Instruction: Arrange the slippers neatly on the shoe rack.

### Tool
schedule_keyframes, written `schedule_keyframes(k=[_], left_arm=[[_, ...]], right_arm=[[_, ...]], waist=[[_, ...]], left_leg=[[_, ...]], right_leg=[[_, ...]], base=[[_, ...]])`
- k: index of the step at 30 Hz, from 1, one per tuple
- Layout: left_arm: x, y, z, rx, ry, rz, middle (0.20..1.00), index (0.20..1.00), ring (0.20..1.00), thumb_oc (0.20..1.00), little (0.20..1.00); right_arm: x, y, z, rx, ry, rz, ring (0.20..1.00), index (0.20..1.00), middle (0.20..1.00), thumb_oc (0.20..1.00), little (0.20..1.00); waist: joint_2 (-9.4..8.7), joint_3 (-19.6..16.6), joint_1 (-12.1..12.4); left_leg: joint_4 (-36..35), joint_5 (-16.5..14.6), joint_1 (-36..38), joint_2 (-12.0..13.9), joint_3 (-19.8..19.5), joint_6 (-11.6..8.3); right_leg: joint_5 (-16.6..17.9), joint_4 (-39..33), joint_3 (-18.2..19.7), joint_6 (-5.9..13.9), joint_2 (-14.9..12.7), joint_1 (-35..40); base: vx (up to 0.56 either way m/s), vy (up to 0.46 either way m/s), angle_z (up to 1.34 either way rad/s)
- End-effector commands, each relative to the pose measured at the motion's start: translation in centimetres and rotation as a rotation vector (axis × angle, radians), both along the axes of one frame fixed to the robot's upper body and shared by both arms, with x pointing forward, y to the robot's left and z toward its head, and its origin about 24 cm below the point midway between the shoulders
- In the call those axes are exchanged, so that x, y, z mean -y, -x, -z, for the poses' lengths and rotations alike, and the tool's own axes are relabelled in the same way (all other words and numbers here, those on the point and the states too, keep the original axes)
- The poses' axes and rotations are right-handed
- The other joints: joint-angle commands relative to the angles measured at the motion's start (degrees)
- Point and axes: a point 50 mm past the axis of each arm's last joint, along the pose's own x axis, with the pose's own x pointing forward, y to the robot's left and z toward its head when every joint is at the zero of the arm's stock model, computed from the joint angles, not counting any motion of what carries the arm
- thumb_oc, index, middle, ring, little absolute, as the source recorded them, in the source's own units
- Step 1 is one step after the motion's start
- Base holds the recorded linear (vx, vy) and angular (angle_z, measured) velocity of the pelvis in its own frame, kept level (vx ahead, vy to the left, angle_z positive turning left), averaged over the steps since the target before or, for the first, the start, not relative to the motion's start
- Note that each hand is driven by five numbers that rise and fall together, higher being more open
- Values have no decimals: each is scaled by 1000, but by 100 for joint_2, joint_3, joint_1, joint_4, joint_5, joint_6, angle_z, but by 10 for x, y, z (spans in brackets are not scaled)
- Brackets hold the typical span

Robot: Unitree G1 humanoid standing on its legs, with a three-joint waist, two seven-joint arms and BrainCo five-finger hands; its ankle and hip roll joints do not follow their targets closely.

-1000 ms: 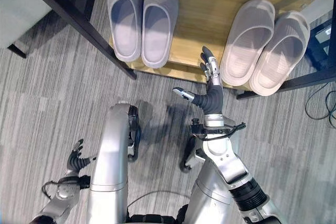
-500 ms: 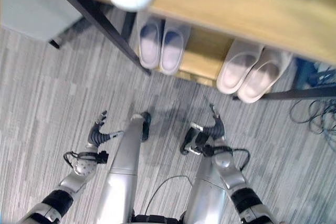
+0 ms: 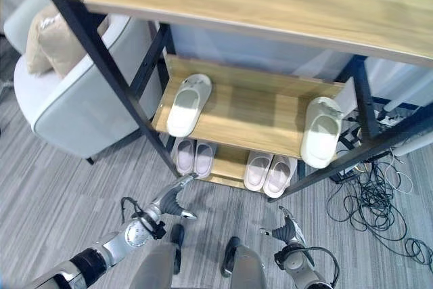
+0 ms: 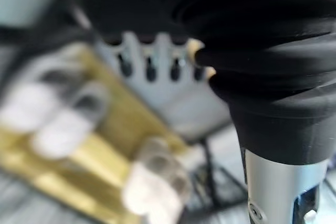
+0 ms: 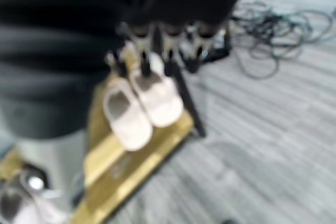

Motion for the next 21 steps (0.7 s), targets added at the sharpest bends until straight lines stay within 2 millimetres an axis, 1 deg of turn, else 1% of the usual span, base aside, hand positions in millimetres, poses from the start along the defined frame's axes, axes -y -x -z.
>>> schedule_keyframes(k=[1,2,3,4,6,7,8,9,10,11,13,15,16,17,19,20,21], left_arm=[[15,-3,-26,24,179,33,1000,1000,1000,1000,1000],[15,-3,-26,21,180,34,1000,1000,1000,1000,1000],[19,3,-25,-15,196,67,1000,1000,1000,1000,1000],[21,6,-26,-32,204,87,1000,1000,1000,1000,1000],[20,6,-26,-35,204,87,1000,1000,1000,1000,1000],[23,9,-33,-18,210,133,1000,1000,1000,1000,1000],[22,9,-37,-12,219,136,1000,1000,1000,1000,1000],[19,5,-48,22,254,120,1000,1000,1000,1000,1000],[17,4,-54,44,262,121,1000,1000,1000,1000,1000],[17,4,-54,43,261,120,1000,1000,1000,1000,1000],[13,0,-65,100,254,120,1000,1000,1000,1000,1000],[9,-6,-71,154,233,104,1000,1000,1000,1000,1000],[4,-12,-76,194,208,82,1000,1000,1000,1000,1000],[3,-13,-77,203,203,76,1000,1000,1000,1000,1000],[-5,-23,-71,220,125,33,1000,1000,1000,1000,1000],[-4,-23,-71,222,126,33,1000,1000,1000,1000,1000],[-8,-29,-64,219,90,-13,1000,1000,1000,1000,1000]], right_arm=[[5,3,3,-49,-3,-6,1000,1000,1000,1000,1000],[5,4,3,-51,-3,-6,1000,1000,1000,1000,1000],[9,16,10,-105,-12,36,1000,1000,1000,1000,1000],[11,23,14,-136,-14,51,1000,1000,1000,1000,1000],[11,24,14,-137,-15,51,1000,1000,1000,1000,1000],[14,36,19,-184,-17,77,1000,1000,1000,1000,1000],[14,41,21,-202,-17,84,1000,1000,1000,1000,1000],[18,52,24,-233,-22,119,1000,1000,1000,1000,1000],[19,57,26,-250,-21,125,1000,1000,1000,1000,1000],[18,57,26,-251,-22,124,1000,1000,1000,1000,1000],[20,66,28,-276,-19,130,1000,1000,1000,1000,1000],[20,73,30,-298,-30,149,1000,1000,1000,1000,1000],[20,77,31,-305,-50,174,1000,1000,1000,1000,1000],[21,79,32,-307,-54,187,1000,1000,1000,1000,1000],[26,83,32,-323,-44,201,1000,1000,1000,1000,1000],[27,82,31,-321,-44,201,1000,1000,1000,1000,1000],[32,86,31,-330,-30,216,1000,1000,1000,1000,1000]], waist=[[224,111,-61],[231,124,-44],[297,-56,-96],[337,-133,-112],[338,-113,-90],[405,-256,-141],[426,-277,-142],[474,-343,-167],[489,-360,-168],[486,-345,-164],[505,-391,-195],[524,-447,-228],[556,-502,-269],[569,-494,-293],[595,-531,-377],[598,-521,-377],[612,-545,-415]], left_leg=[[-711,184,251,202,-101,-199],[-774,207,317,216,-81,-199],[-1015,244,558,201,22,-194],[-1150,261,724,183,104,-195],[-1172,258,778,192,129,-195],[-1224,254,912,153,197,-207],[-1224,194,1002,130,240,-193],[-1224,178,1118,85,276,-180],[-1224,142,1193,68,306,-171],[-1224,134,1219,67,315,-170],[-1224,138,1311,34,380,-170],[-1224,66,1406,9,431,-167],[-1224,-21,1482,8,475,-178],[-1224,29,1492,-3,493,-171],[-1224,-43,1553,-21,515,-188],[-1224,8,1527,-23,519,-182],[-1224,-56,1567,-24,538,-194]], right_leg=[[399,-1059,103,475,70,527],[433,-1126,113,477,91,584],[525,-1453,187,519,143,787],[586,-1638,234,542,184,919],[616,-1697,252,544,201,977],[682,-1910,305,563,214,1140],[729,-2047,361,571,236,1267],[801,-2205,435,582,245,1401],[832,-2315,455,590,238,1494],[847,-2346,461,592,241,1530],[942,-2498,495,599,222,1659],[965,-2614,517,610,222,1792],[923,-2661,534,630,220,1877],[963,-2659,548,621,218,1889],[916,-2663,570,627,225,1946],[960,-2661,569,618,224,1919],[909,-2671,578,624,226,1962]], base=[[180,-16,-27],[178,-10,-23],[181,-16,-25],[179,-16,-25],[89,-8,-39],[139,-14,-44],[206,-29,-26],[135,-26,-13],[100,-22,-14],[68,-14,-26],[49,-11,-23],[91,-19,-10],[84,-23,-23],[61,-29,-20],[33,-22,-13],[71,-18,-2],[0,0,0]])
